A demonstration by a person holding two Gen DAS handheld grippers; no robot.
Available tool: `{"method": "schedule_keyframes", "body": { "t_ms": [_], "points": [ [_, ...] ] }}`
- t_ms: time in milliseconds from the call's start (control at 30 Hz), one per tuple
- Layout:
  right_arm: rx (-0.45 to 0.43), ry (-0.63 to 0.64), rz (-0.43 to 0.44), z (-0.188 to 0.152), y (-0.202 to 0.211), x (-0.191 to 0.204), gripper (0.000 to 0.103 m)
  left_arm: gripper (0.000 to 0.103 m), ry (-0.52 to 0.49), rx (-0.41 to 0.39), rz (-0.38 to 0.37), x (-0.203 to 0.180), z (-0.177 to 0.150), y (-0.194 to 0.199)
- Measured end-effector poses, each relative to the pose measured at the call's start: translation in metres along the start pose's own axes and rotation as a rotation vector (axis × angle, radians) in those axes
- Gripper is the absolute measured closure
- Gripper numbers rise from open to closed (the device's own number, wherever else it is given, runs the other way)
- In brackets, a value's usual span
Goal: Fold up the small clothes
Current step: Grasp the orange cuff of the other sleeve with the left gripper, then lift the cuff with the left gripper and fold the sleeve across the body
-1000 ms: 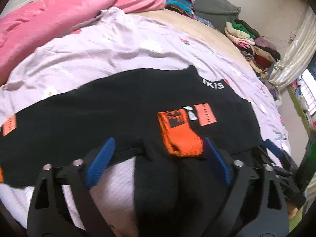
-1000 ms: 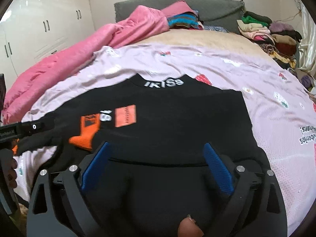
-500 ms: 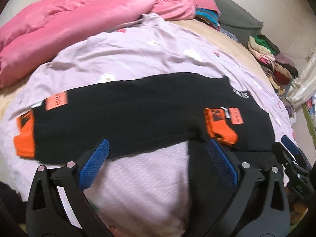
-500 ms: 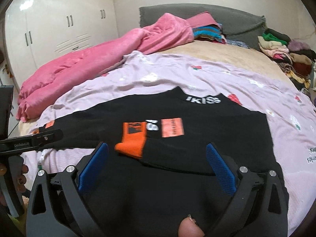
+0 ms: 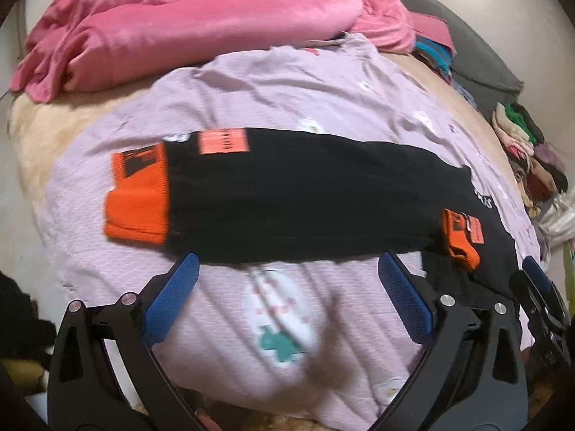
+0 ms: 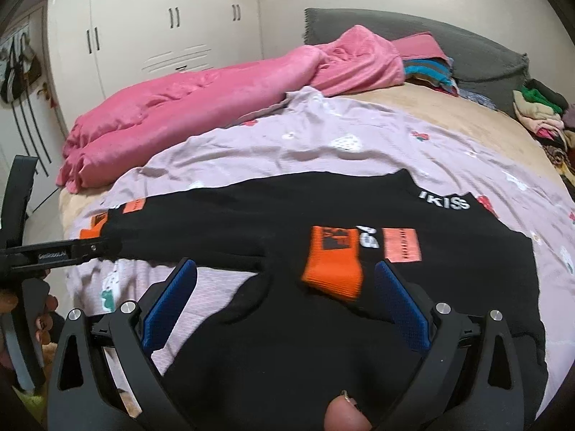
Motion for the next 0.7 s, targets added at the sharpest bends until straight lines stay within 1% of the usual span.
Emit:
{"method": "schedule_keyframes", "body": {
  "t_ms": [133,267,433,500,533,600,667,700],
  "points": [
    [-0.005,0.025,0.023,0.002,0.001,0.017,0.005,0.010,0.064,-0.011,0.005,0.021,0.002,0.003],
    [-0.005,0.035,0.038,0.001,0.003,0.027,0.005,0.010,0.135,-0.042,-0.001,0.040,0.003,0.004],
    [0.001,0.036,0.040,-0.004,0.003,0.028,0.005,0.010,0.235,-0.066,-0.010,0.062,0.005,0.002],
    [0.006,0.026,0.039,-0.005,0.003,0.025,0.005,0.011,0.282,-0.079,-0.032,0.071,0.007,0.000],
    [0.008,0.018,0.038,-0.006,0.003,0.023,0.005,0.014,0.299,-0.089,-0.038,0.075,0.008,0.000],
    [0.014,0.009,0.036,-0.008,0.001,0.021,0.005,0.024,0.312,-0.105,-0.032,0.080,0.012,0.000],
    [0.018,0.000,0.034,-0.009,0.001,0.018,0.005,0.048,0.328,-0.105,-0.021,0.086,0.016,-0.002],
    [0.018,-0.004,0.035,-0.010,0.001,0.017,0.005,0.053,0.340,-0.107,-0.021,0.088,0.018,-0.003]
  ]
}}
Point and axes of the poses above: each gripper's, at about its wrist camera, not at the fingertips, and y roughly against the way its jaws point, x to its left, z to its top, the point moved 5 cm from there along -y, roughly the way its jaws point, and after that the axes turned 15 degrees about -z, right-handed, at the moved point
